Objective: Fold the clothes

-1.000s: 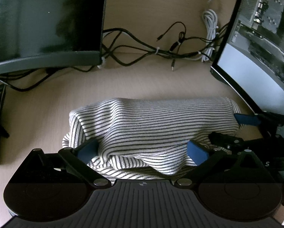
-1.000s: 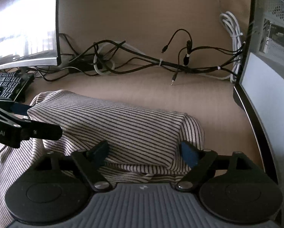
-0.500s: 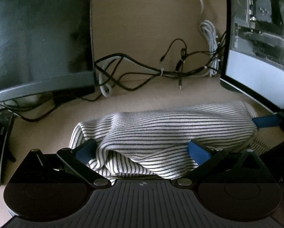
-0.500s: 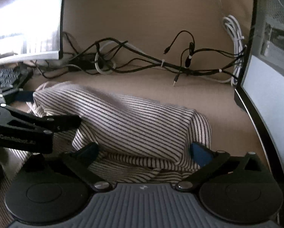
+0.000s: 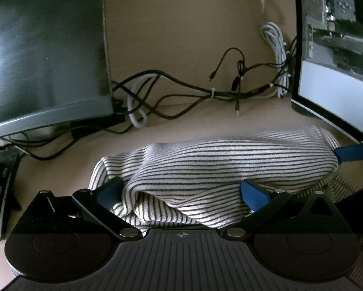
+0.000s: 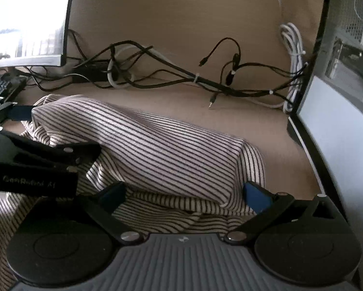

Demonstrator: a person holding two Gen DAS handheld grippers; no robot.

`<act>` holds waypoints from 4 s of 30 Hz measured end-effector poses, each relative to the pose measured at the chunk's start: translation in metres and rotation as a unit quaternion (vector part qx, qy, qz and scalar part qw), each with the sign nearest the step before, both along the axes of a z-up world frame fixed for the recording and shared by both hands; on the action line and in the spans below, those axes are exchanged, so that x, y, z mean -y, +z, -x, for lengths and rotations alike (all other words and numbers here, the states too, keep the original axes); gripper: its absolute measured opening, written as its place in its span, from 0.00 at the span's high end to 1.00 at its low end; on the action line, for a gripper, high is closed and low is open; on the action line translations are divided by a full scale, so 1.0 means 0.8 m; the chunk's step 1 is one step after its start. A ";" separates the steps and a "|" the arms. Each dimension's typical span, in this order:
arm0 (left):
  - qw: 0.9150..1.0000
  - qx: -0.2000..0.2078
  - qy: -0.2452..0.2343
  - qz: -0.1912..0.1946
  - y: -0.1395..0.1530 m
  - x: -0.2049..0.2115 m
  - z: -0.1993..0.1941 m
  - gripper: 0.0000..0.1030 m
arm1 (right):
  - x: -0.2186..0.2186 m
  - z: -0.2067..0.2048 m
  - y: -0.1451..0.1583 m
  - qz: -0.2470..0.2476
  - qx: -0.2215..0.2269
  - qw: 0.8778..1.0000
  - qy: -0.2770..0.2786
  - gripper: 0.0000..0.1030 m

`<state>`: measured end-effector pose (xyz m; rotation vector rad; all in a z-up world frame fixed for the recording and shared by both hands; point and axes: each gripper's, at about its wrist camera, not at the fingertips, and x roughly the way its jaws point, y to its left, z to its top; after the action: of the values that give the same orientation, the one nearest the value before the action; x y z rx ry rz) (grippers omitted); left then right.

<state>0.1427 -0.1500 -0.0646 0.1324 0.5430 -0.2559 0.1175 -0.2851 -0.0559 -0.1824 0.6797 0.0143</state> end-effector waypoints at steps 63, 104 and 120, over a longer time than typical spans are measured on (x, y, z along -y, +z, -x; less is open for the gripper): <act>0.999 0.002 -0.003 -0.054 -0.006 0.017 0.000 0.00 | -0.039 0.004 0.104 -0.341 0.066 0.935 0.073 0.00; 0.996 -0.066 -0.023 -0.058 0.008 0.038 -0.034 0.00 | 0.024 0.033 0.086 -0.273 0.082 0.958 -0.009 0.00; 0.999 -0.002 -0.021 -0.048 -0.009 0.037 -0.021 0.00 | -0.041 0.028 0.115 -0.326 0.145 0.932 0.063 0.00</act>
<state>0.1593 -0.1794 -0.0718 0.2368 0.5571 -0.2721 0.0954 -0.2524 0.0362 0.4085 0.3371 0.3275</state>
